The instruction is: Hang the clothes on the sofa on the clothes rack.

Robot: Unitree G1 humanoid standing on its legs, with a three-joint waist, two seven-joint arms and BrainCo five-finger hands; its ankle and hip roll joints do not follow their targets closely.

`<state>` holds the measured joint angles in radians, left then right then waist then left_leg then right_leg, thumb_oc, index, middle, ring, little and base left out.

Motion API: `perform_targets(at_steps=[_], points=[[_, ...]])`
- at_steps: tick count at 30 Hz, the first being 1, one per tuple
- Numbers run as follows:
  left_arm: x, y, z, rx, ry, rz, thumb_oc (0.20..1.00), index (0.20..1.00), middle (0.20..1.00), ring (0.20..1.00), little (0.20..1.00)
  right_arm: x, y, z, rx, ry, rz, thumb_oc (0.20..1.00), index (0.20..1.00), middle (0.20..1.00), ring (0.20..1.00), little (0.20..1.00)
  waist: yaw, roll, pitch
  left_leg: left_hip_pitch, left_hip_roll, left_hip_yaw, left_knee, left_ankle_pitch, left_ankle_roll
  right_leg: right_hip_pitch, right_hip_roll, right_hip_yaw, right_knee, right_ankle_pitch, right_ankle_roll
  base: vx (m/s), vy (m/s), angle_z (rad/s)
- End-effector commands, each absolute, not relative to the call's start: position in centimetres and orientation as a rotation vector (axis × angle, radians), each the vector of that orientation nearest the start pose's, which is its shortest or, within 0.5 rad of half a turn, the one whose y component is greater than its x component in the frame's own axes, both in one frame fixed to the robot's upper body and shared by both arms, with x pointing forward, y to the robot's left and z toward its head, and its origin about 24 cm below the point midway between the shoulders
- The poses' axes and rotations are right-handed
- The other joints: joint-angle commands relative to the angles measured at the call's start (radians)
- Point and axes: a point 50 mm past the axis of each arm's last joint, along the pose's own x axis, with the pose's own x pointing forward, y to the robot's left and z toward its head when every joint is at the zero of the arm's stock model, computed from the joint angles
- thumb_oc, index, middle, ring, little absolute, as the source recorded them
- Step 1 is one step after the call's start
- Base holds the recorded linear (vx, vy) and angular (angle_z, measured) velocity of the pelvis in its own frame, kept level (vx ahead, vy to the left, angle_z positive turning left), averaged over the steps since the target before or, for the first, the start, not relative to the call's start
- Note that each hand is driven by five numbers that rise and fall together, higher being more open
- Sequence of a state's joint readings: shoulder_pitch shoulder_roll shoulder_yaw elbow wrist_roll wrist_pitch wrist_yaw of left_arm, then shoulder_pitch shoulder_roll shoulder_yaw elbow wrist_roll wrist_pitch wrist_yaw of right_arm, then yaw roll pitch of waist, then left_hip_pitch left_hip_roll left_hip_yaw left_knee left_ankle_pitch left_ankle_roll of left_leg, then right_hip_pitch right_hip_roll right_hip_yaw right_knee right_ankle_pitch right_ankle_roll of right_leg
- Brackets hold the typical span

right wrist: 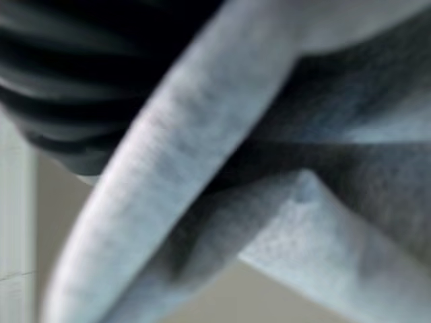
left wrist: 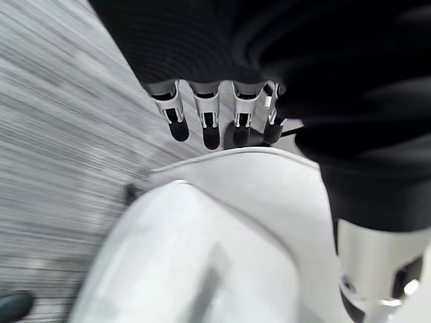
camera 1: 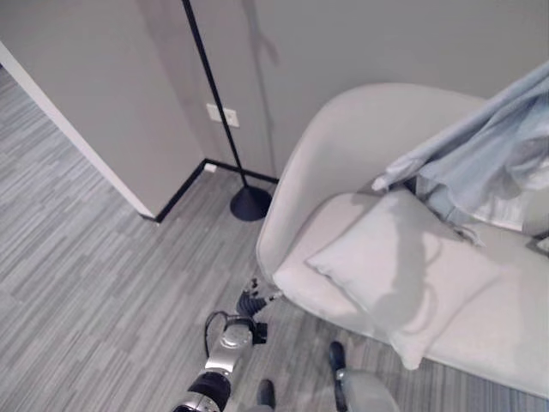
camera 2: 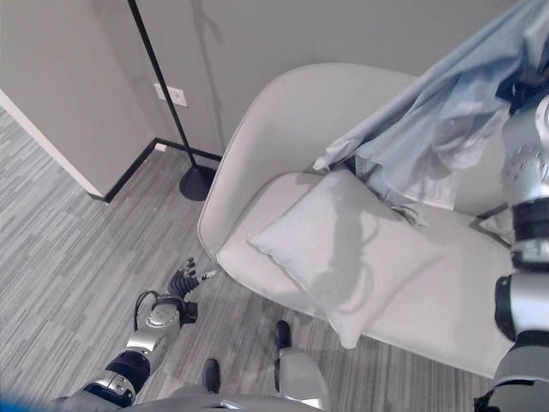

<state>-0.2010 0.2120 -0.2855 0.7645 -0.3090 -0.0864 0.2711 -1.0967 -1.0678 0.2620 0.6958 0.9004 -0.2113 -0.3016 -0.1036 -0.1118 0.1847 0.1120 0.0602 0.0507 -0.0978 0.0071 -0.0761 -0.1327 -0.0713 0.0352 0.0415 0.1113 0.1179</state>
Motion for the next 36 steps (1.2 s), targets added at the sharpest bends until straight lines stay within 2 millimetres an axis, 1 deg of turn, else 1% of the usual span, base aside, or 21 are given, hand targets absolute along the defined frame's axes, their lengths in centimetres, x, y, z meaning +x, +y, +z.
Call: perform_targets(at_steps=[1, 2, 3, 7, 10, 11, 13, 14, 15, 16, 18, 19, 21, 22, 23, 25, 26, 28, 30, 31, 36], points=[[26.9, 18.7, -3.9, 0.213, 0.317, 0.155, 1.0, 1.0, 1.0, 1.0, 1.0, 28.7, -35.1, 42.8, -0.028, -0.935, -0.58, 0.2, 0.2, 0.2, 0.2, 0.2, 0.023, -0.084, -0.063, 0.072, -0.045, 0.026, 0.011, -0.157, 0.033, -0.107, -0.027, 0.121, 0.013, 0.08, 0.095, -0.03, 0.05, -0.14], [26.9, 18.7, -3.9, 0.213, 0.317, 0.155, 1.0, 1.0, 1.0, 1.0, 1.0, 28.7, -35.1, 42.8, -0.028, -0.935, -0.58, 0.2, 0.2, 0.2, 0.2, 0.2, 0.023, -0.084, -0.063, 0.072, -0.045, 0.026, 0.011, -0.157, 0.033, -0.107, -0.027, 0.121, 0.013, 0.08, 0.095, -0.03, 0.066, -0.16], [27.7, 18.6, -2.7, 0.253, 0.242, 0.16, 1.0, 1.0, 1.0, 1.0, 1.0, 28.5, -35.0, 43.9, -0.037, -0.95, -0.596, 0.2, 0.2, 0.2, 0.2, 0.2, 0.023, -0.104, -0.067, 0.08, -0.051, 0.037, 0.011, -0.159, 0.037, -0.1, -0.024, 0.133, -0.011, 0.101, 0.105, -0.03, 0.071, -0.19], [29.1, 18.8, -0.7, 0.327, 0.135, 0.196, 1.0, 1.0, 1.0, 1.0, 1.0, 28.6, -34.4, 45.1, -0.029, -0.964, -0.607, 0.2, 0.2, 0.2, 0.2, 0.2, 0.014, -0.144, -0.077, 0.098, -0.063, 0.057, 0.011, -0.164, 0.047, -0.09, -0.016, 0.156, -0.042, 0.151, 0.124, -0.03, 0.071, -0.22], [30.0, 18.6, 0.3, 0.348, 0.091, 0.21, 1.0, 1.0, 1.0, 1.0, 1.0, 29.0, -33.9, 45.7, -0.024, -0.963, -0.604, 0.2, 0.2, 0.2, 0.2, 0.2, 0.008, -0.154, -0.076, 0.103, -0.067, 0.066, 0.011, -0.162, 0.049, -0.087, -0.013, 0.165, -0.056, 0.169, 0.133, -0.03, 0.059, -0.21], [30.9, 18.5, 1.6, 0.371, 0.033, 0.213, 1.0, 1.0, 1.0, 1.0, 1.0, 29.5, -32.9, 46.1, -0.017, -0.97, -0.584, 0.2, 0.2, 0.2, 0.2, 0.2, 0.003, -0.168, -0.074, 0.11, -0.068, 0.08, 0.011, -0.158, 0.052, -0.091, -0.007, 0.15, -0.06, 0.196, 0.135, -0.03, 0.03, -0.23], [31.3, 18.3, 2.1, 0.381, 0.009, 0.211, 1.0, 1.0, 1.0, 1.0, 1.0, 29.7, -32.2, 46.5, -0.014, -0.98, -0.57, 0.2, 0.2, 0.2, 0.2, 0.2, 0.004, -0.169, -0.066, 0.111, -0.067, 0.09, 0.011, -0.15, 0.052, -0.095, -0.002, 0.127, -0.05, 0.197, 0.132, -0.11, 0.074, -0.19], [32.0, 17.5, 2.9, 0.384, -0.019, 0.185, 1.0, 1.0, 1.0, 1.0, 1.0, 29.9, -31.2, 47.1, -0.003, -0.993, -0.545, 0.2, 0.2, 0.2, 0.2, 0.2, 0.001, -0.167, -0.062, 0.101, -0.062, 0.092, 0.011, -0.131, 0.055, -0.091, 0.001, 0.094, -0.007, 0.168, 0.123, -0.21, 0.117, -0.26], [32.2, 16.6, 3.2, 0.365, -0.038, 0.156, 1.0, 1.0, 1.0, 1.0, 1.0, 29.7, -30.7, 47.7, -0.01, -1.011, -0.533, 0.2, 0.2, 0.2, 0.2, 0.2, -0.003, -0.16, -0.056, 0.084, -0.058, 0.081, 0.017, -0.12, 0.058, -0.072, 0.007, 0.089, 0.051, 0.13, 0.109, -0.17, 0.075, -0.18], [32.3, 16.5, 3.3, 0.363, -0.04, 0.156, 1.0, 1.0, 1.0, 1.0, 1.0, 29.7, -30.6, 47.9, -0.011, -1.013, -0.532, 0.2, 0.2, 0.2, 0.2, 0.2, -0.003, -0.161, -0.055, 0.081, -0.061, 0.081, 0.017, -0.116, 0.058, -0.077, 0.004, 0.09, 0.054, 0.131, 0.108, -0.16, 0.041, 0.03], [32.4, 15.3, 3.5, 0.322, -0.05, 0.11, 1.0, 1.0, 1.0, 1.0, 1.0, 29.8, -30.0, 48.3, -0.019, -1.019, -0.517, 0.2, 0.2, 0.2, 0.2, 0.2, 0.001, -0.151, -0.06, 0.046, -0.045, 0.085, 0.028, -0.099, 0.061, -0.038, 0.003, 0.084, 0.138, 0.056, 0.085, -0.2, 0.026, 0.12], [32.5, 13.8, 3.8, 0.282, -0.063, 0.051, 1.0, 1.0, 1.0, 1.0, 1.0, 30.4, -28.7, 48.5, -0.014, -1.02, -0.48, 0.2, 0.2, 0.2, 0.2, 0.2, 0.013, -0.143, -0.069, 0.015, -0.03, 0.097, 0.029, -0.083, 0.062, -0.013, -0.01, 0.07, 0.217, 0.008, 0.067, -0.24, 0.011, 0.05], [32.5, 12.0, 4.3, 0.238, -0.085, -0.025, 1.0, 1.0, 1.0, 1.0, 1.0, 31.0, -27.5, 48.6, -0.02, -1.014, -0.448, 0.2, 0.2, 0.2, 0.2, 0.2, 0.026, -0.144, -0.083, -0.015, -0.022, 0.102, 0.031, -0.068, 0.062, 0.015, -0.023, 0.059, 0.276, -0.021, 0.058, -0.16, -0.016, -0.44], [32.5, 12.0, 4.4, 0.238, -0.085, -0.025, 1.0, 1.0, 1.0, 1.0, 1.0, 31.0, -27.5, 48.6, -0.02, -1.015, -0.449, 0.2, 0.2, 0.2, 0.2, 0.2, 0.026, -0.145, -0.084, -0.019, -0.022, 0.103, 0.031, -0.065, 0.062, 0.011, -0.023, 0.06, 0.274, -0.017, 0.058, -0.11, -0.049, -0.35], [32.2, 10.6, 4.8, 0.204, -0.104, -0.093, 1.0, 1.0, 1.0, 1.0, 1.0, 31.4, -26.9, 48.4, -0.02, -1.004, -0.435, 0.2, 0.2, 0.2, 0.2, 0.2, 0.042, -0.15, -0.099, -0.048, -0.02, 0.111, 0.035, -0.057, 0.061, 0.047, -0.033, 0.051, 0.277, -0.03, 0.055, -0.09, -0.057, 0.05], [31.9, 10.2, 4.8, 0.185, -0.102, -0.122, 1.0, 1.0, 1.0, 1.0, 1.0, 31.6, -26.7, 48.3, -0.022, -0.996, -0.431, 0.2, 0.2, 0.2, 0.2, 0.2, 0.051, -0.157, -0.107, -0.061, -0.025, 0.118, 0.042, -0.057, 0.059, 0.072, -0.04, 0.044, 0.257, -0.029, 0.059, -0.06, -0.037, 0.05], [31.4, 9.1, 5.0, 0.133, -0.101, -0.188, 1.0, 1.0, 1.0, 1.0, 1.0, 32.1, -26.3, 47.9, -0.042, -0.969, -0.423, 0.2, 0.2, 0.2, 0.2, 0.2, 0.072, -0.165, -0.122, -0.075, -0.039, 0.137, 0.048, -0.059, 0.06, 0.112, -0.05, 0.022, 0.207, -0.032, 0.057, -0.02, 0.001, -0.2], [30.8, 8.3, 4.5, 0.101, -0.077, -0.233, 1.0, 1.0, 1.0, 1.0, 1.0, 33.0, -25.7, 47.0, -0.041, -0.94, -0.4, 0.2, 0.2, 0.2, 0.2, 0.2, 0.08, -0.164, -0.145, -0.067, -0.05, 0.15, 0.033, -0.059, 0.06, 0.133, -0.048, 0.01, 0.152, -0.054, 0.058, 0.02, 0.008, -0.34], [30.7, 7.7, 4.4, 0.081, -0.064, -0.254, 1.0, 1.0, 1.0, 1.0, 1.0, 33.4, -25.1, 46.7, -0.037, -0.928, -0.384, 0.2, 0.2, 0.2, 0.2, 0.2, 0.078, -0.161, -0.152, -0.061, -0.051, 0.151, 0.024, -0.059, 0.06, 0.131, -0.041, 0.01, 0.142, -0.058, 0.057, 0.02, -0.003, -0.38], [30.5, 6.5, 4.6, 0.053, -0.064, -0.301, 1.0, 1.0, 1.0, 1.0, 1.0, 33.9, -23.6, 46.7, -0.026, -0.925, -0.344, 0.2, 0.2, 0.2, 0.2, 0.2, 0.068, -0.154, -0.155, -0.053, -0.051, 0.144, 0.017, -0.06, 0.061, 0.12, -0.024, 0.018, 0.144, -0.056, 0.055, 0.0, -0.011, -0.28], [30.1, 4.2, 5.3, -0.011, -0.072, -0.394, 1.0, 1.0, 1.0, 1.0, 1.0, 34.4, -21.1, 46.8, -0.005, -0.929, -0.27, 0.2, 0.2, 0.2, 0.2, 0.2, 0.041, -0.132, -0.16, -0.043, -0.052, 0.134, 0.011, -0.062, 0.062, 0.122, -0.001, 0.036, 0.124, -0.065, 0.041, 0.0, -0.002, -0.04]])
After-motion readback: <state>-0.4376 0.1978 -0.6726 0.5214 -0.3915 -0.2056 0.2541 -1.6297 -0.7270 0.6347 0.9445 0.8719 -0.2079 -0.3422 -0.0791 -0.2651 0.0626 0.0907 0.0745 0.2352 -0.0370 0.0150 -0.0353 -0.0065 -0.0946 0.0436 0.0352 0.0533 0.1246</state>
